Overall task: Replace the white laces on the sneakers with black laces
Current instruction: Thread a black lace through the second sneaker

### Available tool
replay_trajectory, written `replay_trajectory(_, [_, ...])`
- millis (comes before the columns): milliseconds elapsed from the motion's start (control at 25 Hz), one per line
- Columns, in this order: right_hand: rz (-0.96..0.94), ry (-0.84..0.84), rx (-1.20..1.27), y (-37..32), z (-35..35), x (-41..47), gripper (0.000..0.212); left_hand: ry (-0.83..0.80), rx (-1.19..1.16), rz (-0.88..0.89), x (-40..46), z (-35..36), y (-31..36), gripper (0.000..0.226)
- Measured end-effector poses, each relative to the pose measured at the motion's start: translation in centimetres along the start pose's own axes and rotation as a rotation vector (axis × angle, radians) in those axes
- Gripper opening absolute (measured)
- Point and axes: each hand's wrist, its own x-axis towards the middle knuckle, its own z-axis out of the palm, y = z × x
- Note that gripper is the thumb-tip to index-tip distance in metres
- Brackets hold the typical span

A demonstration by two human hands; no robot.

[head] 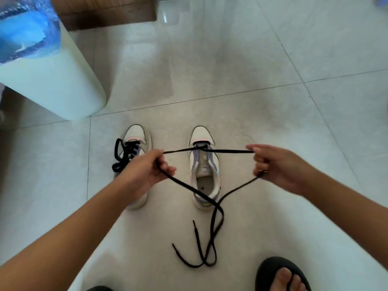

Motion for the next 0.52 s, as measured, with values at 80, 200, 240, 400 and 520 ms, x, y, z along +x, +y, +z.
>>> replay_trajectory(80, [0.031, 0.037, -0.378, -2.3, -4.4, 0.6, 0.016, -0.004, -0.115, -0.023, 0.3, -1.9, 0.9, 0.037])
replay_trajectory(200, [0.091, 0.095, -1.016, -5.0, -10.8, 0.9, 0.011, 0.101, 0.349, -0.021, -0.1, -4.3, 1.7, 0.036])
replay_trajectory(240, [0.139, 0.110, -1.134, -5.5, -12.5, 1.1, 0.011, 0.109, 0.548, -0.013, -0.5, -5.2, 2.2, 0.033])
replay_trajectory(400, [0.380, 0.122, -1.515, -5.0, -14.6, 2.8, 0.023, -0.040, 0.825, -0.101, -2.1, -7.1, 4.3, 0.023])
replay_trajectory(520, [0.140, 0.123, -1.828, -3.1, -9.0, 5.0, 0.037, -0.052, 0.918, -0.041, -3.0, -6.5, 4.3, 0.028])
